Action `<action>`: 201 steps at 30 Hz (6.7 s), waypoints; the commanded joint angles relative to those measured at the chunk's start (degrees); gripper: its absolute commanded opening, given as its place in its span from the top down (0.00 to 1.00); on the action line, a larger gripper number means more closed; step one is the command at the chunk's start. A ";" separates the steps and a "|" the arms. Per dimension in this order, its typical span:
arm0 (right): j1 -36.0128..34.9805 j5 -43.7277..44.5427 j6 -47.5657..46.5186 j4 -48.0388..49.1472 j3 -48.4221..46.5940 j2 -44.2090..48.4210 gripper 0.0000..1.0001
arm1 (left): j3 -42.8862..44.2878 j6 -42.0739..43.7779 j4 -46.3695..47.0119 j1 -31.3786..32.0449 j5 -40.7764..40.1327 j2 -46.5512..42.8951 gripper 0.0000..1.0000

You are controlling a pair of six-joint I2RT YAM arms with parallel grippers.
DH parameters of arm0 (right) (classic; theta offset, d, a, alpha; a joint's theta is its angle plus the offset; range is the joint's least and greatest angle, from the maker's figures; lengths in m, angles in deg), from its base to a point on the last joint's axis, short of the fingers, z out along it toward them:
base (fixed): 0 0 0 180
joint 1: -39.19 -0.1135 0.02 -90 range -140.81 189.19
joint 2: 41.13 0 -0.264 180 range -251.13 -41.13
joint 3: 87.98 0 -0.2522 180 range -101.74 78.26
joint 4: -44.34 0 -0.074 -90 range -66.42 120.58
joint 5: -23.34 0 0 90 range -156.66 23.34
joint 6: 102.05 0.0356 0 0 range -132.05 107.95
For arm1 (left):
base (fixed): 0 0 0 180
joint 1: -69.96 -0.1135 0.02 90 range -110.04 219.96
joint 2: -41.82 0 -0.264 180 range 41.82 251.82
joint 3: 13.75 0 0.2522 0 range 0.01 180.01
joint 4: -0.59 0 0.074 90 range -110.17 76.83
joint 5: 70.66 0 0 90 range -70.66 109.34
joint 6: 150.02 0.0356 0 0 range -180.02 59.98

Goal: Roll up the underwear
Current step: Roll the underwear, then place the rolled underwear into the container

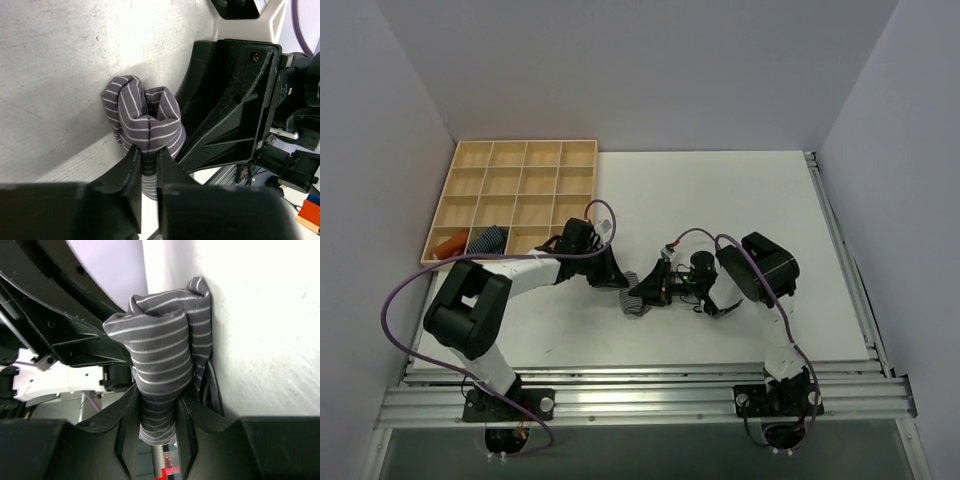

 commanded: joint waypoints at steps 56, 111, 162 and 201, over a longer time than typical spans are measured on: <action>-4.73 41.85 -43.85 -90.98 -19.18 25.05 0.47 | 12.10 7.38 -14.78 7.59 -9.31 8.20 0.98; -12.29 27.79 -42.53 -52.84 6.22 39.29 1.00 | -12.95 -5.45 26.26 -3.40 24.16 1.86 0.33; -21.61 48.00 -24.86 -70.86 11.85 43.60 0.45 | -4.96 0.44 10.36 3.98 12.66 -2.70 0.98; -25.65 48.26 -38.04 -67.51 8.17 55.55 1.00 | 15.61 11.95 -32.00 -11.83 -4.83 -18.61 0.59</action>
